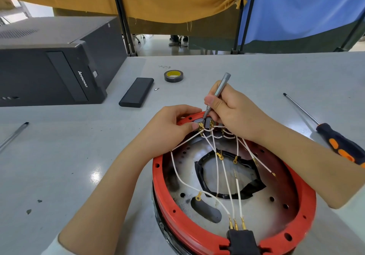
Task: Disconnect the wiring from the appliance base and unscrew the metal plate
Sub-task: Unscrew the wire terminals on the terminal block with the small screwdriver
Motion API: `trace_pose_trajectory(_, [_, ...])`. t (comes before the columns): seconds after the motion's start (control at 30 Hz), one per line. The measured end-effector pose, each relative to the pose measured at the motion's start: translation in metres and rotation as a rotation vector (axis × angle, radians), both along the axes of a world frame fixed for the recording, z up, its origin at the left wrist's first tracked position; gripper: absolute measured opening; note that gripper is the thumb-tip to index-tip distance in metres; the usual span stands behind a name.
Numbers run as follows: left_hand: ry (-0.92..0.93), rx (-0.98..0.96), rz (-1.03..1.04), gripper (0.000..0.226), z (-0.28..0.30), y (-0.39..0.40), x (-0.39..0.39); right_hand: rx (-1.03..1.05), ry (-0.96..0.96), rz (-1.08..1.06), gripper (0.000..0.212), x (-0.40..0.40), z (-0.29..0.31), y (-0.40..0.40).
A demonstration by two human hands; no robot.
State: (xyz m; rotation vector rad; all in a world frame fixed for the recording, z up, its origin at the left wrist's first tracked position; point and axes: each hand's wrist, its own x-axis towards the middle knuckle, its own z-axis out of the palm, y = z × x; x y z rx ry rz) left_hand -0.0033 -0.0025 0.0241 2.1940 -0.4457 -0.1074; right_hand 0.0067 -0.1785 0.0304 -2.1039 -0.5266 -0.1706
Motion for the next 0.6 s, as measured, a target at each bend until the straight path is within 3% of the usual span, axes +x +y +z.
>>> trace_pose_trajectory(0.6, [-0.016,-0.002,0.003,0.028,-0.0002,-0.0008,-0.0012,-0.079,-0.066,0.043,0.018,-0.0063,0.0015,-0.0008])
